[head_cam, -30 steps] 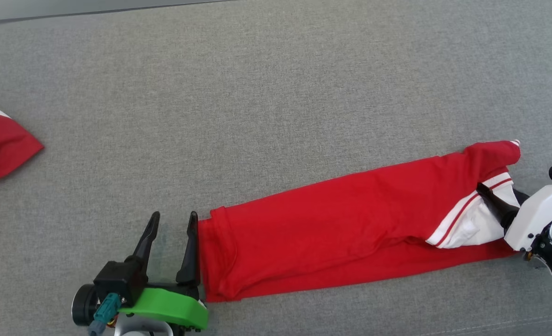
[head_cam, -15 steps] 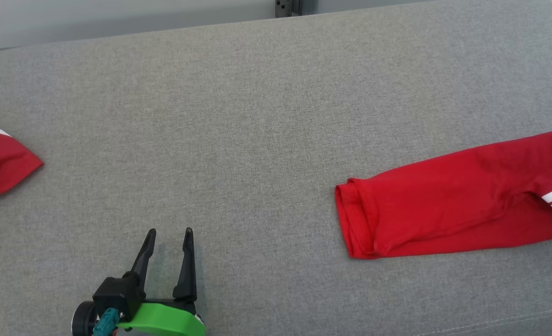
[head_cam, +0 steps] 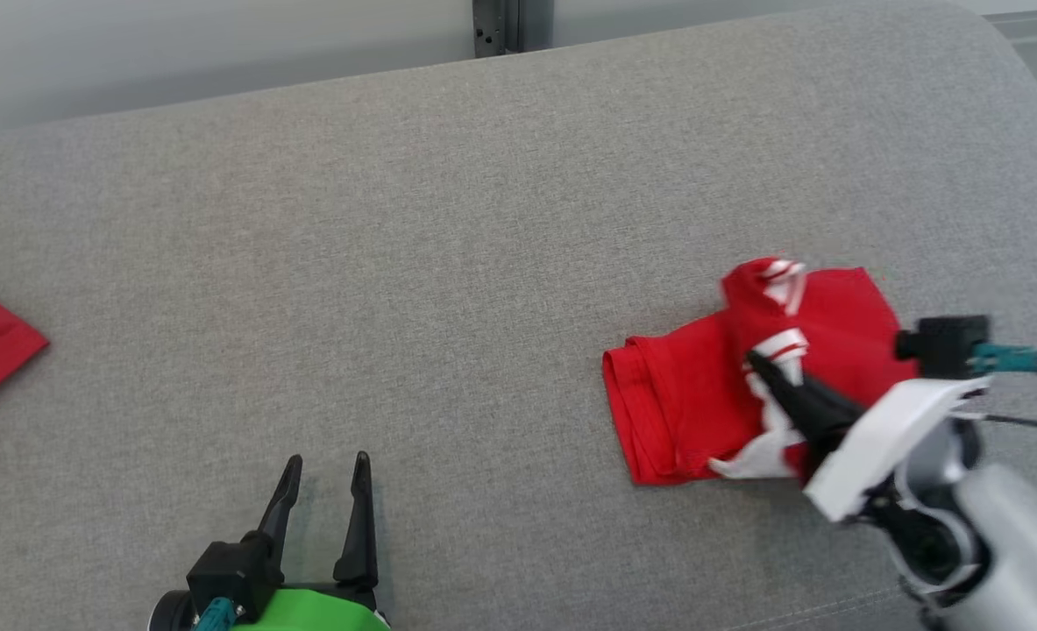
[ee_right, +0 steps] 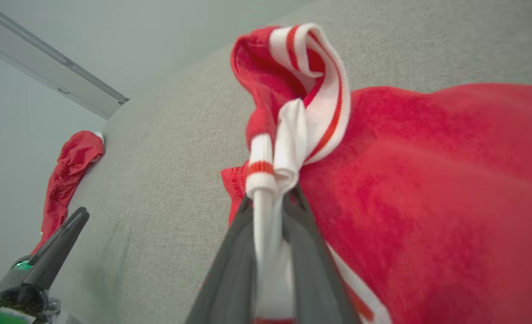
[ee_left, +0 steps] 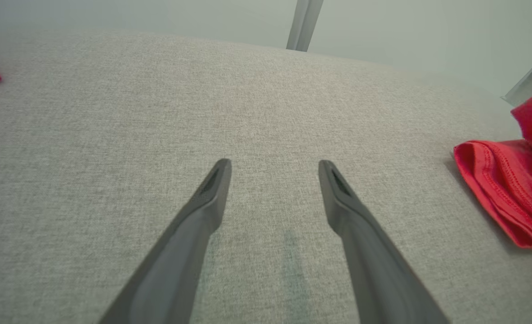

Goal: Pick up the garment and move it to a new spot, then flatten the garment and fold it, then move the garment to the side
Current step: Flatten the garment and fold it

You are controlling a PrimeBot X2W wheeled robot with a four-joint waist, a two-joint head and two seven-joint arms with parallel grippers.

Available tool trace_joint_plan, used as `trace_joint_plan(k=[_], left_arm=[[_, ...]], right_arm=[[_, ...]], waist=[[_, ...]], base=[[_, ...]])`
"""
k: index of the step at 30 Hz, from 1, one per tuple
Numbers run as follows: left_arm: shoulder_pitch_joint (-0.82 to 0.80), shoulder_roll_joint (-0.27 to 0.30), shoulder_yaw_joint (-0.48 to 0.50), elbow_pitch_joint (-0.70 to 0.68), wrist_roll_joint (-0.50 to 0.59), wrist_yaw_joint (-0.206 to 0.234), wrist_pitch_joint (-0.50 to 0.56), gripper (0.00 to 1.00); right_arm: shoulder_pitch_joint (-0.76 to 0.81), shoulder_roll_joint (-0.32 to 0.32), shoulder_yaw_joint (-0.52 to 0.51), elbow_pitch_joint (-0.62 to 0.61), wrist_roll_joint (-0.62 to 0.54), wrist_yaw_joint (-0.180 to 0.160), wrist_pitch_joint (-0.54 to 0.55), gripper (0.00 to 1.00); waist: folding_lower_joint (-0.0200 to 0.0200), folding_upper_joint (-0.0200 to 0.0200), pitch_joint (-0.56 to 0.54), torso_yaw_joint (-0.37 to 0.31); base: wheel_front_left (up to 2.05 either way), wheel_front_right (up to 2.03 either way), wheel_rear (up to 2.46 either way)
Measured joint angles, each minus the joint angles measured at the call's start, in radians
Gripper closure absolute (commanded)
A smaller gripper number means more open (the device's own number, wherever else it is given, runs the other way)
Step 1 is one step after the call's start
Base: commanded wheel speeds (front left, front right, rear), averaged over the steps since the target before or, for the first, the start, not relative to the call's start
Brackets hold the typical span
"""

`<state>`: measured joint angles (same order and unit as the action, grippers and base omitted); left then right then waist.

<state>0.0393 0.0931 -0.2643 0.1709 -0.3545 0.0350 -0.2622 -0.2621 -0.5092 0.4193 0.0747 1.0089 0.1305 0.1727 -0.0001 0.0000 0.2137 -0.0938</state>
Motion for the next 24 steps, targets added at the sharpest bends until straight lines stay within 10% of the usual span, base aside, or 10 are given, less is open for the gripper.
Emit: trace_joint_plan(k=[4,11,13,24], left_arm=[[-0.001,-0.010,-0.001,0.013,0.016,-0.014,0.000,0.00],[0.000,-0.014,0.011,0.026,0.033,-0.028,0.000,0.00],[0.000,-0.016,0.016,0.031,0.033,-0.034,0.000,0.00],[0.026,-0.026,0.049,0.062,0.029,-0.050,0.000,0.00]], right_arm=[[-0.043,0.223,0.029,0.114,-0.112,0.000,-0.033,1.00],[-0.116,0.388,-0.003,0.259,-0.254,0.000,-0.065,0.97],[-0.121,0.397,-0.005,0.274,-0.279,0.000,-0.069,0.00],[0.069,0.212,0.032,0.055,-0.358,0.000,-0.123,0.00]], waist=[[0.0000,0.0000,-0.004,-0.009],[0.0000,0.0000,0.002,0.009],[0.0000,0.0000,0.002,0.016],[0.0000,0.0000,-0.047,0.037]], base=[[0.00,0.00,0.00],[0.00,0.00,0.00],[0.00,0.00,0.00],[0.00,0.00,0.00]])
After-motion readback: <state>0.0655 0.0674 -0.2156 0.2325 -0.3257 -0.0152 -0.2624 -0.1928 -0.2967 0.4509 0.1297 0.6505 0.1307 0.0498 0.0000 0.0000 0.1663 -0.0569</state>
